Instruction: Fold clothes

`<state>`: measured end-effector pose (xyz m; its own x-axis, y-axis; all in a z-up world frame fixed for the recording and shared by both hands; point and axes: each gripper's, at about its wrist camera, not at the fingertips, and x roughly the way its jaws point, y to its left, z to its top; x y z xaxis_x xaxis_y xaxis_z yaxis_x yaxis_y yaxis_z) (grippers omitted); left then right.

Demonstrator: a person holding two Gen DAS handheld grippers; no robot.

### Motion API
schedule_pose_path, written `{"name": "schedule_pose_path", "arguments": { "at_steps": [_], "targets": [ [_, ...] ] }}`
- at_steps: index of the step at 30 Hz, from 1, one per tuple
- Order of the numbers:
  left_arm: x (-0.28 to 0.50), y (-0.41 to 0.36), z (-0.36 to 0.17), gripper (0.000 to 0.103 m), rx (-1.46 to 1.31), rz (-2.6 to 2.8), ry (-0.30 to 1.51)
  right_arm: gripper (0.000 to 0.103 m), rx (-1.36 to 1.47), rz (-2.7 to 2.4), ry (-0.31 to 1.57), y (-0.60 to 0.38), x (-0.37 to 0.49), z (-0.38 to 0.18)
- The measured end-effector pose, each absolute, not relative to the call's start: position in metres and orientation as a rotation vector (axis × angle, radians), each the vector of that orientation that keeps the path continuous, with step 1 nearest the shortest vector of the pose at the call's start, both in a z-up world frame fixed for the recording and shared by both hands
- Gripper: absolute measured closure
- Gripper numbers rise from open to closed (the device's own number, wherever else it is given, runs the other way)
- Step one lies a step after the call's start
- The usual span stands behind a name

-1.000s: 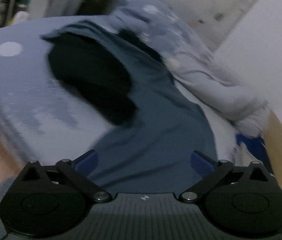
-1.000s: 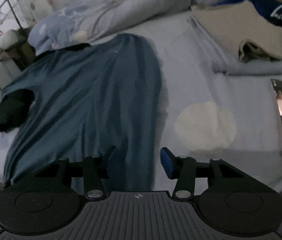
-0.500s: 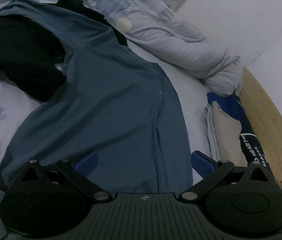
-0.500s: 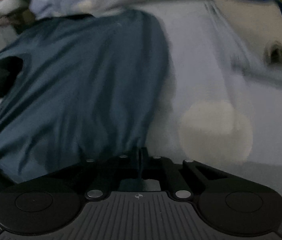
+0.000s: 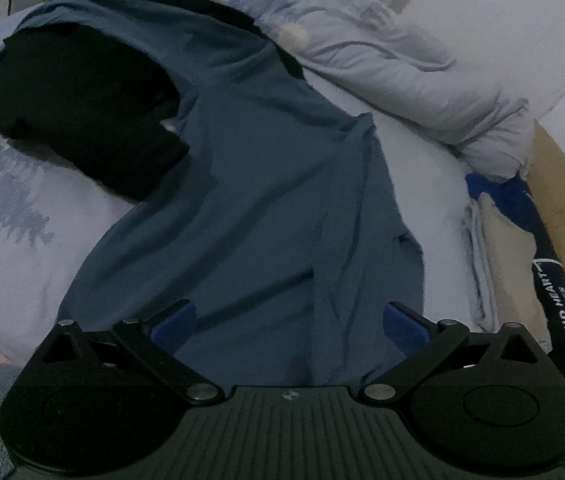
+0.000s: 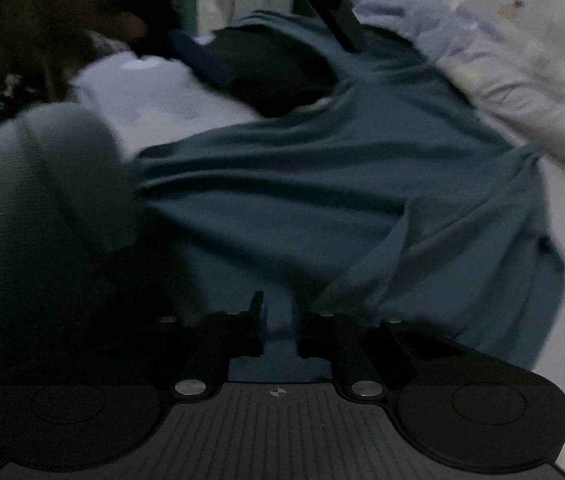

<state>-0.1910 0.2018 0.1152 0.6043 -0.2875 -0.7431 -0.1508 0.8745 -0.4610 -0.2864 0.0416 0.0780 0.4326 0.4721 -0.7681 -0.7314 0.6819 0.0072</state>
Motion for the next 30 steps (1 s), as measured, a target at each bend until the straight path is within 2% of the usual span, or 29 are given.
{"name": "schedule_pose_path", "arguments": {
  "at_steps": [3, 6, 8, 10, 15, 16, 17, 18, 21, 27, 29, 30],
  "targets": [
    [-0.192, 0.204, 0.109, 0.0, -0.538, -0.079, 0.94, 0.069, -0.334, 0.723, 0.862, 0.016, -0.3, 0.081],
    [-0.194, 0.204, 0.104, 0.0, -0.548, -0.085, 0.95, 0.062, -0.274, 0.671, 0.883, -0.007, -0.291, 0.081],
    [-0.197, 0.204, 0.102, 0.0, -0.553, -0.086, 0.957, 0.054, -0.225, 0.634, 0.894, -0.021, -0.28, 0.081],
    [-0.199, 0.205, 0.101, 0.0, -0.558, -0.088, 0.962, 0.041, -0.176, 0.597, 0.904, -0.035, -0.269, 0.08],
    [-0.204, 0.207, 0.097, 0.0, -0.562, -0.076, 0.974, 0.043, -0.053, 0.503, 0.926, -0.072, -0.241, 0.079],
    [-0.204, 0.208, 0.097, 0.0, -0.569, -0.071, 0.976, 0.055, -0.041, 0.496, 0.927, -0.076, -0.237, 0.079],
    [-0.206, 0.21, 0.097, 0.0, -0.575, -0.068, 0.975, 0.061, -0.075, 0.535, 0.921, -0.068, -0.242, 0.08],
    [-0.207, 0.211, 0.097, 0.0, -0.576, -0.066, 0.973, 0.063, -0.11, 0.573, 0.914, -0.06, -0.247, 0.08],
    [-0.21, 0.216, 0.095, 0.0, -0.579, -0.056, 0.973, 0.063, -0.211, 0.774, 0.88, -0.036, -0.284, 0.09],
    [-0.214, 0.216, 0.089, 0.0, -0.582, -0.054, 0.986, 0.063, -0.246, 1.027, 0.995, -0.023, -0.335, 0.095],
    [-0.217, 0.215, 0.089, 0.0, -0.58, -0.063, 0.987, 0.061, -0.22, 0.966, 0.984, -0.031, -0.334, 0.098],
    [-0.218, 0.215, 0.088, 0.0, -0.58, -0.065, 0.989, 0.057, -0.19, 0.923, 0.972, -0.035, -0.331, 0.098]
  ]
}}
